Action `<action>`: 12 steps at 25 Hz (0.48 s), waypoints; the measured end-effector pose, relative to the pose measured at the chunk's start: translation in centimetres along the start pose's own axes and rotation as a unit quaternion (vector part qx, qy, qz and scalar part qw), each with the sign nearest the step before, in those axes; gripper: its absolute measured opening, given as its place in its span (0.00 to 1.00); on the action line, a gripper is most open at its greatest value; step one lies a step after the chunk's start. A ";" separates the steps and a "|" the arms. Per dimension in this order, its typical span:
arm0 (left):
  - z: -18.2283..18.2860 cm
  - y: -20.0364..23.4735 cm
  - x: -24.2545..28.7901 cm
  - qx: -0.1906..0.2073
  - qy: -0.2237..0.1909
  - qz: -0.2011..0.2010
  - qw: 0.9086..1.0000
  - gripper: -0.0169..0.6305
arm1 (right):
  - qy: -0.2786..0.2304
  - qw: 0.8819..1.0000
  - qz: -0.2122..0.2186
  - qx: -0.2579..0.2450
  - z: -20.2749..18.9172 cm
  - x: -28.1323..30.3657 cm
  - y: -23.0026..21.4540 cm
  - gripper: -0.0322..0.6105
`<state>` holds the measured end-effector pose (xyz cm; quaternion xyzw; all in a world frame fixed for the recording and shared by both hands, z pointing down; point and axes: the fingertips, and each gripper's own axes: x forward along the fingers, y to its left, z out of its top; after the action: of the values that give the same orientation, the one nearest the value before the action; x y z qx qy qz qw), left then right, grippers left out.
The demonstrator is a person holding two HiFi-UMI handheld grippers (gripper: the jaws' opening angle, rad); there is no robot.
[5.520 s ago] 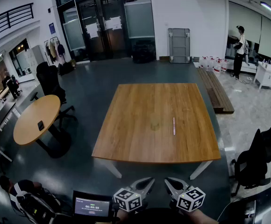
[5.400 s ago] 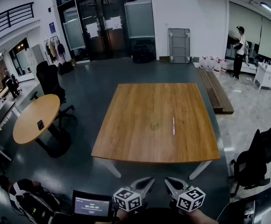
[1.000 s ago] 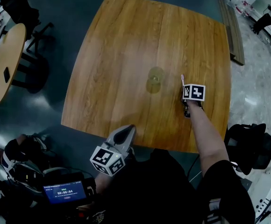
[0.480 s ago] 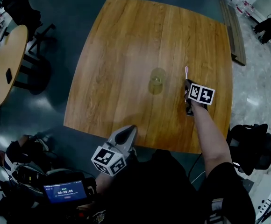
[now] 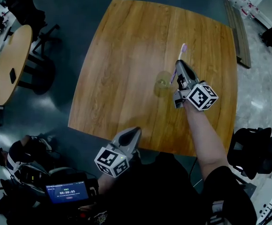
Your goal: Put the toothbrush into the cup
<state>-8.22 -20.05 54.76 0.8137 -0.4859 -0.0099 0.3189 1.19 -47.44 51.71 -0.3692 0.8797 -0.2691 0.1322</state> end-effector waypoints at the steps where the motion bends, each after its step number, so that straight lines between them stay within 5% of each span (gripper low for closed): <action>1: -0.1 0.2 -0.1 -0.001 0.000 0.004 1.000 0.03 | 0.004 1.000 0.002 -0.008 -0.6 0.6 0.4 0.11; 12: -0.8 1.9 -1.6 -0.018 -0.003 0.036 0.999 0.03 | 0.051 0.994 0.006 -0.098 -5.0 3.1 1.2 0.11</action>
<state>-10.28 -18.98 55.98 0.7898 -0.5156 -0.0091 0.3320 -3.86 -47.07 55.03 -0.3605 0.9098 -0.1990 0.0515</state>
